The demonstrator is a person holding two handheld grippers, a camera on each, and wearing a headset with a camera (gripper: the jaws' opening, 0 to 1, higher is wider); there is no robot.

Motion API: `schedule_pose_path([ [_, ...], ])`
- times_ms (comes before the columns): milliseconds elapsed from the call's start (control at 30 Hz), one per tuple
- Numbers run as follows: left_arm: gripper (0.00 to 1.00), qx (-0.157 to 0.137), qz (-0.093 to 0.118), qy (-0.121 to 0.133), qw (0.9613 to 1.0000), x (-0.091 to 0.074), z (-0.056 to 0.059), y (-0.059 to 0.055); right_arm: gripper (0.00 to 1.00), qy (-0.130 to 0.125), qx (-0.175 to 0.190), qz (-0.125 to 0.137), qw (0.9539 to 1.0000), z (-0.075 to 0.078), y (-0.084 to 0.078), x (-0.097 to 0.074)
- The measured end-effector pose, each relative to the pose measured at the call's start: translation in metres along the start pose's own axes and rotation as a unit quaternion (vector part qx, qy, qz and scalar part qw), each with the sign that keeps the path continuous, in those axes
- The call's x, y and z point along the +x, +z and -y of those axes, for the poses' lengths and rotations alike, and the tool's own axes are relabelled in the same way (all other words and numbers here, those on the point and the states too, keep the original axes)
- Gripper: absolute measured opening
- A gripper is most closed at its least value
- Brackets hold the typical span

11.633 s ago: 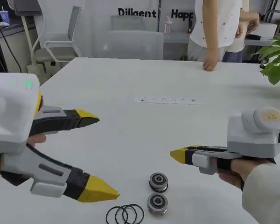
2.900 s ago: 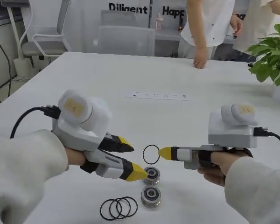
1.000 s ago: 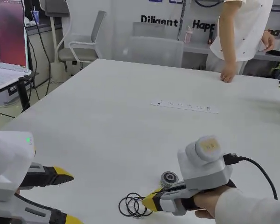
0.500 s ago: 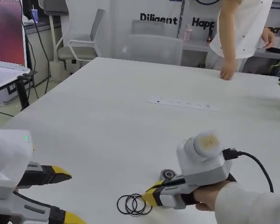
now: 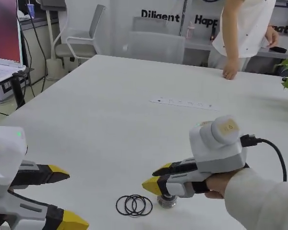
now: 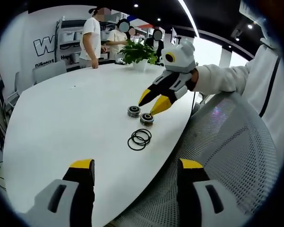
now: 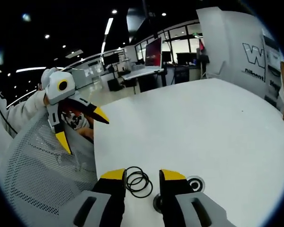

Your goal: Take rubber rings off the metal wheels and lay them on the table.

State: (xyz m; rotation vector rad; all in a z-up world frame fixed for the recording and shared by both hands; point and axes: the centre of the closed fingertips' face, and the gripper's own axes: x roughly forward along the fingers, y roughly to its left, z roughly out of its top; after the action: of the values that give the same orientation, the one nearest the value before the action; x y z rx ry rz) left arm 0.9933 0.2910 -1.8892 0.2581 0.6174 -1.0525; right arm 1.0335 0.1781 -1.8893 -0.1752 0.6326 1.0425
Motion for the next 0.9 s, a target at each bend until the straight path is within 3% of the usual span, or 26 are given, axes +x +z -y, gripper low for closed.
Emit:
schedule_pose_path([
  [267, 0.71, -0.014, 0.012, -0.006, 0.9998, 0.001, 0.001, 0.004, 0.44, 0.007, -0.014, 0.009, 0.9998, -0.005, 0.006, -0.015],
  [400, 0.79, -0.013, 0.02, -0.002, 0.9997, 0.001, 0.0, 0.007, 0.53, 0.004, -0.016, 0.009, 0.9998, -0.003, 0.004, -0.025],
  [567, 0.8, -0.012, 0.028, -0.007, 0.9995, 0.002, 0.002, 0.01, 0.65, 0.004, 0.003, 0.047, 0.9989, -0.003, 0.013, -0.045],
  [700, 0.83, -0.022, 0.036, -0.011, 0.999, 0.002, 0.003, 0.012, 0.7, -0.004, 0.008, 0.056, 0.9984, -0.001, 0.011, -0.059],
  [900, 0.86, -0.023, 0.038, -0.019, 0.9988, 0.003, 0.005, 0.012, 0.86, -0.033, 0.015, 0.091, 0.9952, 0.009, 0.008, -0.083],
])
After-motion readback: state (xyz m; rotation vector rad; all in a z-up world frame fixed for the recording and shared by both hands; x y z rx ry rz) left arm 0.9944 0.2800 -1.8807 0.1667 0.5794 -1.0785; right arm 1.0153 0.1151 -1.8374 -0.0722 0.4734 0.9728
